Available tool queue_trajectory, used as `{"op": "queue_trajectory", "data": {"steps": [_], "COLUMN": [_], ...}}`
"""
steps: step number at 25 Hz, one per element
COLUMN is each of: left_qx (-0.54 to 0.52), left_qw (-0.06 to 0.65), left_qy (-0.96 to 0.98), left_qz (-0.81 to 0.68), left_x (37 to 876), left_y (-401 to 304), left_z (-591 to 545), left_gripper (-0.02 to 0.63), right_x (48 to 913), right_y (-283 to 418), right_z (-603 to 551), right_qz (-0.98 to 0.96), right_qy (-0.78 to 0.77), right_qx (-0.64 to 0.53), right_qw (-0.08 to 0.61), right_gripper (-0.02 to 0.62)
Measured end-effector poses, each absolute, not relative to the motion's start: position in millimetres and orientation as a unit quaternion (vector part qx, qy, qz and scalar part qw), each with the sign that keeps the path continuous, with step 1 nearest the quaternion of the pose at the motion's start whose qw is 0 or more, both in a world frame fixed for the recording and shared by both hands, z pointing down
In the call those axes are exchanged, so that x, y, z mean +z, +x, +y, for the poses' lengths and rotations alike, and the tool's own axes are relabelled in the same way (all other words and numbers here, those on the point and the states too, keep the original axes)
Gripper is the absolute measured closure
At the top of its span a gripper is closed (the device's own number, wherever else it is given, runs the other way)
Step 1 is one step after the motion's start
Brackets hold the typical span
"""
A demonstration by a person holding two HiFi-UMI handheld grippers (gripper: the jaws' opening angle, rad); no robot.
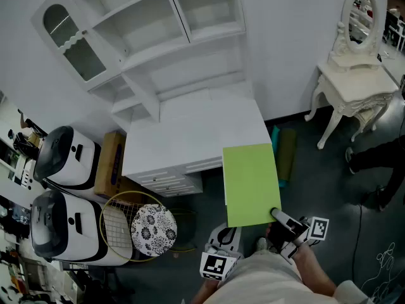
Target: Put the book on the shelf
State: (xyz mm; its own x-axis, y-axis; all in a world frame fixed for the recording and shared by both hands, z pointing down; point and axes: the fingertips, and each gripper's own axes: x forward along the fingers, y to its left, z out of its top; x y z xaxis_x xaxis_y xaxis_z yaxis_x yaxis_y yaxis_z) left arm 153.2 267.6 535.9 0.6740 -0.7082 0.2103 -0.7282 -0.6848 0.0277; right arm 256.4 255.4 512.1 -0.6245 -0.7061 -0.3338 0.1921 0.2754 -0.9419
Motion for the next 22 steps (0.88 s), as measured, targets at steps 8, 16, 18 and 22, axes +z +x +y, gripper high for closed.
{"op": "queue_trajectory", "data": {"steps": [8,16,18,22], "left_qx": [0.101,0.116,0.121,0.117], "left_qw": [0.057,0.057,0.057,0.06], "left_qy": [0.919,0.921,0.92,0.916], "left_qz": [-0.378,-0.367,-0.369,-0.38], "left_x": [542,549,552,555], "left_y": [146,155,158,166], "left_z": [265,268,267,263], "left_gripper": [0.603,0.603,0.603,0.603], "right_x": [507,505,506,507], "right_y": [246,252,254,257], "right_z": [254,252,249,243], "right_qz": [0.705,0.701,0.703,0.707], "right_qy": [-0.195,-0.198,-0.197,-0.189], "right_qx": [-0.564,-0.561,-0.562,-0.568], "right_qw": [0.382,0.393,0.388,0.376], "right_gripper": [0.436,0.436,0.436,0.436]}}
